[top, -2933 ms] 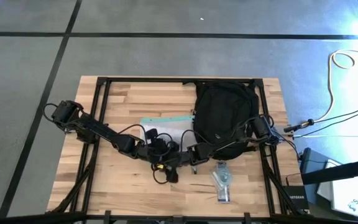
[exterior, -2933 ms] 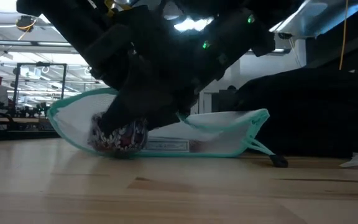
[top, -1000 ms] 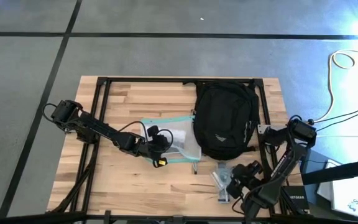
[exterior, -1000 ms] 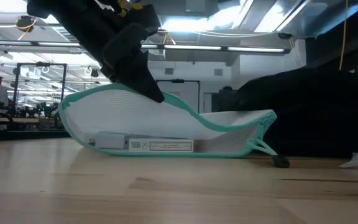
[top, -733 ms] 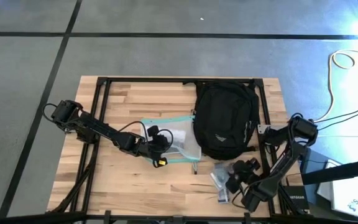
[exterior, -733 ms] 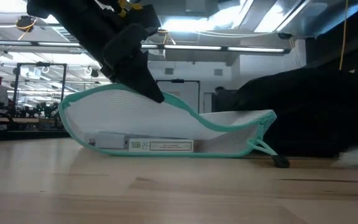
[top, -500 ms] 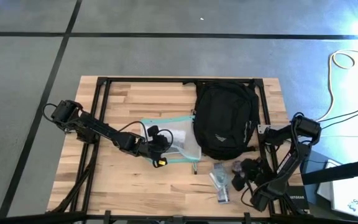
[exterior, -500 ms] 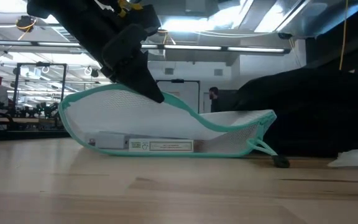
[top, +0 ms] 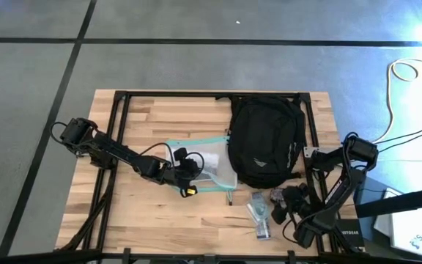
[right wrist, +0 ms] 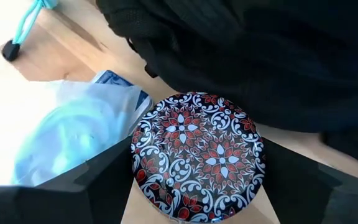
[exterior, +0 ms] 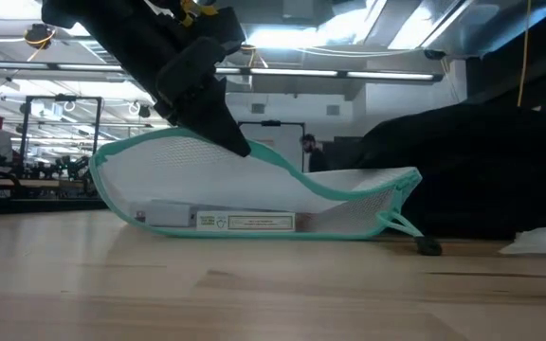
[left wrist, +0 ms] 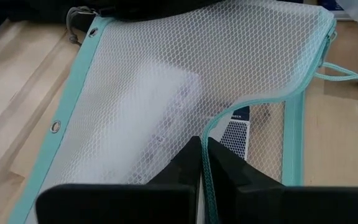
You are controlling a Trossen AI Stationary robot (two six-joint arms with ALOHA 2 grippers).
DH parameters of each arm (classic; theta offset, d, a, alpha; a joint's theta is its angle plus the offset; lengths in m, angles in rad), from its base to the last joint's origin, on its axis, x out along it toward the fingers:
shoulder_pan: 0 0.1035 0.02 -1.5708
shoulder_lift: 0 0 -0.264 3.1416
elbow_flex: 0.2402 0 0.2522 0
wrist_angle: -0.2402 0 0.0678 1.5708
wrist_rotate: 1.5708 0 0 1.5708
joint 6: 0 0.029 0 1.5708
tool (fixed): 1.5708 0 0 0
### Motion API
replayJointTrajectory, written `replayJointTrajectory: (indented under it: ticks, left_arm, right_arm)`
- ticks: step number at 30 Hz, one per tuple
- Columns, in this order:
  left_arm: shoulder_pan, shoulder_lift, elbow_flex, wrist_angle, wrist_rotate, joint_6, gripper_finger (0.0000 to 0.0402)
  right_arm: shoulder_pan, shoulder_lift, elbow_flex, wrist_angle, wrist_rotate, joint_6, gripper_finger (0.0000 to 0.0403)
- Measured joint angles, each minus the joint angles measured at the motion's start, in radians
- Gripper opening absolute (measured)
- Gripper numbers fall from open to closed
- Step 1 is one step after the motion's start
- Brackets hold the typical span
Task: Unpack backpack
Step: Remove the white scented candle from the transparent zipper bag, then remove the white playing cards box from the transparent zipper bag
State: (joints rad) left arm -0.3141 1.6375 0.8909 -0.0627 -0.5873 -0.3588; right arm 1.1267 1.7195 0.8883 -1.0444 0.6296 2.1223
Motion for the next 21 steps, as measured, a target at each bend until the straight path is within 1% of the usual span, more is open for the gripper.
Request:
replayJointTrajectory:
  ticks: [3, 9, 11, 16, 21]
  left_arm:
    - [0.0, 0.0, 0.0, 0.0, 0.0, 0.0, 0.0]
    - [0.0, 0.0, 0.0, 0.0, 0.0, 0.0, 0.0]
    - [0.0, 0.0, 0.0, 0.0, 0.0, -0.001, 0.0]
    - [0.0, 0.0, 0.0, 0.0, 0.0, -0.001, 0.0]
    - [0.0, 0.0, 0.0, 0.0, 0.0, -0.001, 0.0]
  right_arm:
    - [-0.004, 0.0, 0.0, 0.004, -0.005, -0.003, 0.0304]
    - [-0.004, 0.0, 0.0, 0.014, -0.028, -0.004, 0.0372]
    - [-0.004, 0.0, 0.0, 0.013, -0.04, -0.006, 0.0389]
    - [-0.004, -0.01, 0.0, -0.006, -0.044, -0.006, 0.0398]
    - [-0.016, -0.073, 0.0, -0.04, 0.071, -0.002, 0.0399]
